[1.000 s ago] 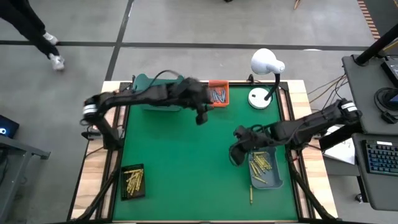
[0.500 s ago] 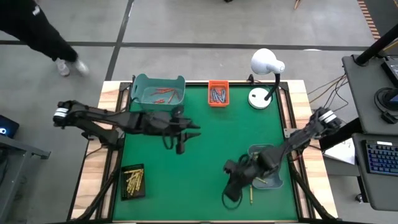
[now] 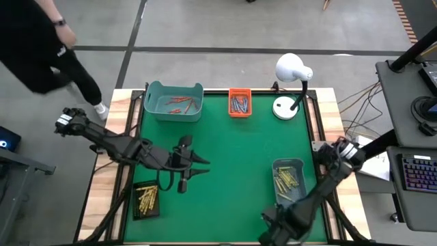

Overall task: Sort crayons
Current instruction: Put the green crayon into the blue bin

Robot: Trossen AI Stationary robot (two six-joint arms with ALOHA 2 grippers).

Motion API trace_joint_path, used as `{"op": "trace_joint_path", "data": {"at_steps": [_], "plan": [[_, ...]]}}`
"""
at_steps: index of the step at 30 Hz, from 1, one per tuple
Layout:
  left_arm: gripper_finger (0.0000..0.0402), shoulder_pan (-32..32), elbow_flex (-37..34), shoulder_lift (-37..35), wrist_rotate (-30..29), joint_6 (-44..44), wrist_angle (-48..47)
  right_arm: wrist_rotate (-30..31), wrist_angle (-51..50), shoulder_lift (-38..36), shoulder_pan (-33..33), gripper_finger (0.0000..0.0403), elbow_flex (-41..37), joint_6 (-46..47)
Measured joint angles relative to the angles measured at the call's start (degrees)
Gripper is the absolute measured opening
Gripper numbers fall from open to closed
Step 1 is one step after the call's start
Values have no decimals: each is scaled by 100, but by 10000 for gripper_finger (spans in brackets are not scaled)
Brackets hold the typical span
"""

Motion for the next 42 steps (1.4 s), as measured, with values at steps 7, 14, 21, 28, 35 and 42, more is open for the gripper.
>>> {"op": "trace_joint_path", "data": {"at_steps": [7,14,21,28,35,42], "plan": [[97,-184,0,65,-314,2,0,676,-581,-76,645,72,-144,2133],[97,-187,0,76,-332,-17,4,1183,-629,-29,654,123,-220,2336],[97,-185,0,79,-332,31,3,1363,-682,-12,405,165,-334,2122],[98,-183,0,79,-337,153,3,1354,-652,80,323,161,-436,2030],[98,-183,0,81,-350,174,4,1218,-540,345,325,159,-463,2087],[98,-183,2,81,-629,177,8,1144,-451,637,325,143,-502,2011]]}}
